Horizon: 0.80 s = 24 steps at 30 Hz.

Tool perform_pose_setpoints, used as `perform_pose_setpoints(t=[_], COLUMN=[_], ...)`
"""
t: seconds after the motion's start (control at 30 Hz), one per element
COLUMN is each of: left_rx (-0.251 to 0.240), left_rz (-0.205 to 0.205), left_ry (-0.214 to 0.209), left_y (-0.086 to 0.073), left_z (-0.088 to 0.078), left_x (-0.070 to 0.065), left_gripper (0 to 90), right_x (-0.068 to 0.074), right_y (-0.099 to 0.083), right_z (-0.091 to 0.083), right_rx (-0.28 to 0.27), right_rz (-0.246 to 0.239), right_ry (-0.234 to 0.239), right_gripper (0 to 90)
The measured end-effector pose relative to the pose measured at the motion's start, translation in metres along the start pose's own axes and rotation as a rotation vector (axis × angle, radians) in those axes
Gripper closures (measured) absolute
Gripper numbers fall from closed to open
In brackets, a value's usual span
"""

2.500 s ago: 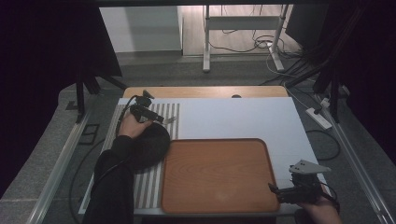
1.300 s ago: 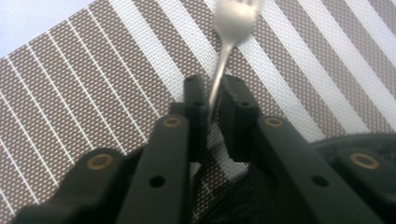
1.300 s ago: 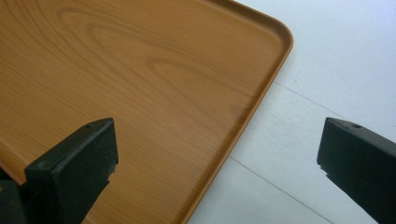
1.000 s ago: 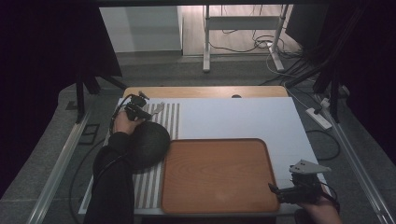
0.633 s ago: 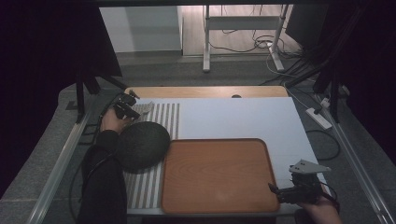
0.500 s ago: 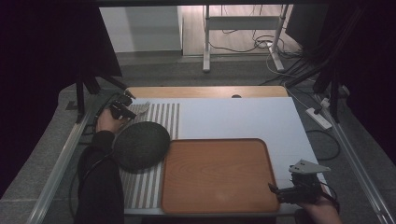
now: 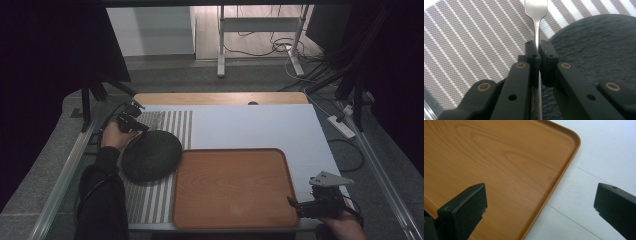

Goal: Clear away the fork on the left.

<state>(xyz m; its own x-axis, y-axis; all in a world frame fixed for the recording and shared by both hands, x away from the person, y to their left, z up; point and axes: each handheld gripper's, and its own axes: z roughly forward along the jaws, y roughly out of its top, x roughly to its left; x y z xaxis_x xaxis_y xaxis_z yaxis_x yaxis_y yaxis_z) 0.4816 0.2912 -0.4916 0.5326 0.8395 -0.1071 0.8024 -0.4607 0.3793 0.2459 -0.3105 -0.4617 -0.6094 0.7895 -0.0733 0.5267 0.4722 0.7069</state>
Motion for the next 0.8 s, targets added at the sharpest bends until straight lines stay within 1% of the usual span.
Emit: perform_pose_setpoints(t=[0.17,0.3,0.4,0.5,0.67,0.8], left_rx=[-0.002,0.006,0.006,0.009,-0.001,-0.010], left_rz=[0.001,-0.003,0.000,0.007,0.001,0.005], left_ry=[-0.014,-0.021,-0.034,-0.032,-0.045,-0.041], left_y=[-0.003,-0.006,-0.009,-0.012,-0.018,-0.022], left_z=[0.001,0.001,0.001,0.000,-0.003,-0.004], left_x=[-0.011,-0.018,-0.024,-0.029,-0.037,-0.045], left_gripper=[85.2,85.2,85.2,85.1,85.1,85.1], right_x=[0.000,0.000,0.000,0.000,0.001,0.001], right_y=[0.000,0.000,0.000,0.000,0.000,0.000], right_z=[0.000,0.000,0.000,-0.001,-0.001,-0.001], right_rx=[0.000,-0.001,-0.003,-0.003,-0.007,-0.007], right_rz=[-0.002,-0.002,-0.002,-0.004,-0.005,-0.008], right_ry=[0.000,0.001,0.001,0.001,0.003,0.004], right_gripper=[0.0,0.0,0.0,0.0,0.0,0.0])
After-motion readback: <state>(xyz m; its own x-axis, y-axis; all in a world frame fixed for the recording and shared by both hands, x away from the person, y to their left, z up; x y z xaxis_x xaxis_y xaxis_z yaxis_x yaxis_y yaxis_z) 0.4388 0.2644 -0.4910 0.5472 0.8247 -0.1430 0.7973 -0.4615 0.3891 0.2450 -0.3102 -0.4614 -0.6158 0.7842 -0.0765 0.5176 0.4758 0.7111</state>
